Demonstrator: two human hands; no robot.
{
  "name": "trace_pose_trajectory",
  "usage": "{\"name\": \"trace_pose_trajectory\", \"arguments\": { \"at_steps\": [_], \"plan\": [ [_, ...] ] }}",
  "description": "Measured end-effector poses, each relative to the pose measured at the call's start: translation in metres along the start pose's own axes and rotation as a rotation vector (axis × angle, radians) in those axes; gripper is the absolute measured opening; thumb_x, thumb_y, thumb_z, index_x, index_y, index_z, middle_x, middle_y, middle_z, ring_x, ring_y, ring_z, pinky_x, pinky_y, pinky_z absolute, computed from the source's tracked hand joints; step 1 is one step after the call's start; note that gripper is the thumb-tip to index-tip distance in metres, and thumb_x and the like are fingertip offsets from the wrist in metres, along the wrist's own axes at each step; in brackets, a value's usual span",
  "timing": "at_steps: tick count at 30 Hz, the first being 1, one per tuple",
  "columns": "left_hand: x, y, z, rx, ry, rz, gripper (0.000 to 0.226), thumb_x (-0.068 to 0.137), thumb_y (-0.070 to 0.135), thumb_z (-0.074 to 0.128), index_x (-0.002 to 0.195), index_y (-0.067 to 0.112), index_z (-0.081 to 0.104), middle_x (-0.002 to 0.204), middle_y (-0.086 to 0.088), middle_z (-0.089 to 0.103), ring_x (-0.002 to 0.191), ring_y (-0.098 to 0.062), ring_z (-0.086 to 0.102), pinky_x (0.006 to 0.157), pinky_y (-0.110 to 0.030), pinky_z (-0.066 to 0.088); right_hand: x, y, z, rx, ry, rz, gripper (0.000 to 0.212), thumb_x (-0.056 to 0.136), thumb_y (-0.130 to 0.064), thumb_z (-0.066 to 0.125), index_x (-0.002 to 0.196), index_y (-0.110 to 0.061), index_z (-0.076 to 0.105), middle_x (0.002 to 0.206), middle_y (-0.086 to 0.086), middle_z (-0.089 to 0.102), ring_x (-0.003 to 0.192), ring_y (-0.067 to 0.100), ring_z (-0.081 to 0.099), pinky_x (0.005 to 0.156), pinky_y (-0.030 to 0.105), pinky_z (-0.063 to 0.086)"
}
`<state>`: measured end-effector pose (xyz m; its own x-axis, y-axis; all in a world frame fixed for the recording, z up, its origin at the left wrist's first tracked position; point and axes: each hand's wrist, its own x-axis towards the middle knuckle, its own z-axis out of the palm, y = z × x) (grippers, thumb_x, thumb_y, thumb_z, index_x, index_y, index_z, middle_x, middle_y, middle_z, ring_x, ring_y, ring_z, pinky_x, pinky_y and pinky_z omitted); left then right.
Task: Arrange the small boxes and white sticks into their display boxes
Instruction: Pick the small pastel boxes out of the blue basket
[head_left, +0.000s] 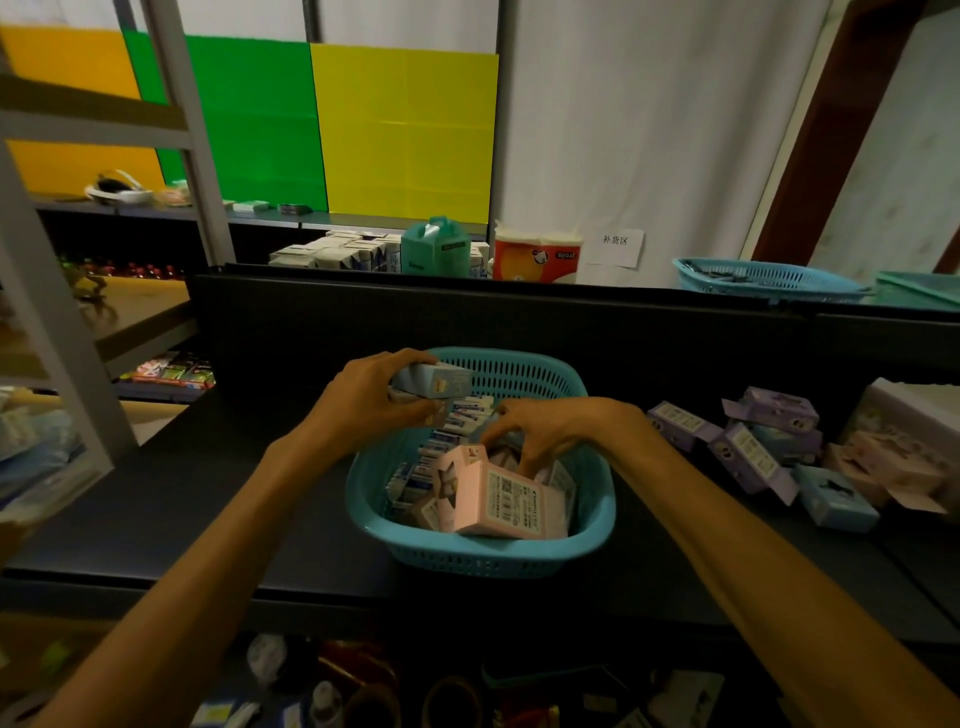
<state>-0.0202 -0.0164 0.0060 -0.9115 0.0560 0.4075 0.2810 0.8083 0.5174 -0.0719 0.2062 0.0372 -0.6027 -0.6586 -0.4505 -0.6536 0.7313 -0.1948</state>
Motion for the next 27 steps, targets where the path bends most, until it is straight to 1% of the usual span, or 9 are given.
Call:
{"name": "trace_pose_trajectory", "arguments": {
  "at_steps": [2,6,9,12,15,18,23,25,27],
  "plan": [
    [0.0,0.0,0.001,0.004,0.004,-0.001,0.051,0.077,0.033,0.072,0.123,0.034,0.049,0.108,0.012,0.052,0.097,-0.011,0.057,0.076,-0.029,0.055,-0.002,0.002,0.001,0.027,0.047,-0.027,0.053,0.083,-0.019,0.068,0.13,-0.035,0.05,0.133,-0.002,0.034,0.117,0.017,0.036,0.094,0.035,0.035],
    [-0.001,-0.001,0.002,0.008,0.001,-0.004,0.052,0.077,0.035,0.072,0.124,0.035,0.049,0.112,0.008,0.054,0.098,-0.012,0.058,0.078,-0.035,0.057,-0.007,0.013,0.004,0.127,0.188,-0.066,0.041,0.079,-0.021,0.073,0.116,-0.033,0.059,0.115,-0.014,0.039,0.11,0.007,0.033,0.089,0.03,0.03],
    [0.0,0.002,0.001,-0.001,-0.01,-0.012,0.052,0.076,0.038,0.071,0.123,0.035,0.049,0.109,0.011,0.053,0.094,-0.01,0.059,0.075,-0.032,0.057,-0.013,0.02,0.005,0.17,0.248,-0.073,0.035,0.077,-0.026,0.075,0.108,-0.033,0.059,0.103,-0.022,0.041,0.107,0.007,0.037,0.086,0.028,0.031],
    [0.001,0.006,0.003,-0.017,-0.012,-0.012,0.048,0.078,0.039,0.069,0.122,0.033,0.05,0.106,0.013,0.054,0.09,-0.007,0.06,0.073,-0.026,0.056,-0.017,0.026,0.006,0.203,0.339,-0.06,0.04,0.075,-0.028,0.077,0.11,-0.03,0.059,0.113,-0.014,0.044,0.11,0.008,0.04,0.086,0.025,0.035],
    [0.001,0.007,0.006,-0.006,-0.014,-0.015,0.046,0.078,0.039,0.068,0.12,0.033,0.05,0.107,0.014,0.055,0.091,-0.008,0.062,0.075,-0.029,0.057,-0.017,0.034,0.008,0.258,0.51,-0.061,0.04,0.074,-0.027,0.078,0.108,-0.031,0.056,0.117,-0.009,0.045,0.11,0.009,0.042,0.082,0.018,0.036],
    [0.001,0.007,0.008,0.011,-0.013,-0.023,0.045,0.077,0.039,0.069,0.118,0.034,0.052,0.111,0.007,0.059,0.092,-0.01,0.062,0.077,-0.035,0.058,-0.015,0.041,0.012,0.223,0.632,-0.043,0.04,0.071,-0.036,0.078,0.103,-0.038,0.053,0.12,-0.006,0.045,0.113,0.014,0.044,0.092,0.028,0.04],
    [0.002,0.01,0.008,0.046,0.048,-0.006,0.044,0.076,0.038,0.07,0.116,0.033,0.053,0.107,0.007,0.058,0.093,-0.012,0.06,0.079,-0.036,0.056,-0.023,0.043,0.018,0.26,0.816,-0.006,0.04,0.072,-0.033,0.079,0.105,-0.034,0.056,0.122,-0.003,0.044,0.113,0.015,0.045,0.095,0.029,0.044],
    [0.003,0.013,0.007,0.042,0.074,0.008,0.044,0.077,0.037,0.071,0.117,0.033,0.053,0.104,0.009,0.056,0.092,-0.011,0.057,0.079,-0.036,0.055,-0.031,0.044,0.02,0.292,0.92,0.0,0.042,0.072,-0.032,0.08,0.108,-0.03,0.058,0.123,-0.001,0.045,0.112,0.014,0.046,0.091,0.024,0.043],
    [0.004,0.017,0.006,0.033,0.101,0.034,0.045,0.076,0.036,0.071,0.118,0.034,0.053,0.103,0.009,0.055,0.091,-0.01,0.056,0.078,-0.035,0.055,-0.042,0.046,0.021,0.335,1.019,0.003,0.041,0.072,-0.028,0.08,0.106,-0.028,0.058,0.123,0.001,0.046,0.11,0.013,0.046,0.084,0.014,0.038]
  ]
}}
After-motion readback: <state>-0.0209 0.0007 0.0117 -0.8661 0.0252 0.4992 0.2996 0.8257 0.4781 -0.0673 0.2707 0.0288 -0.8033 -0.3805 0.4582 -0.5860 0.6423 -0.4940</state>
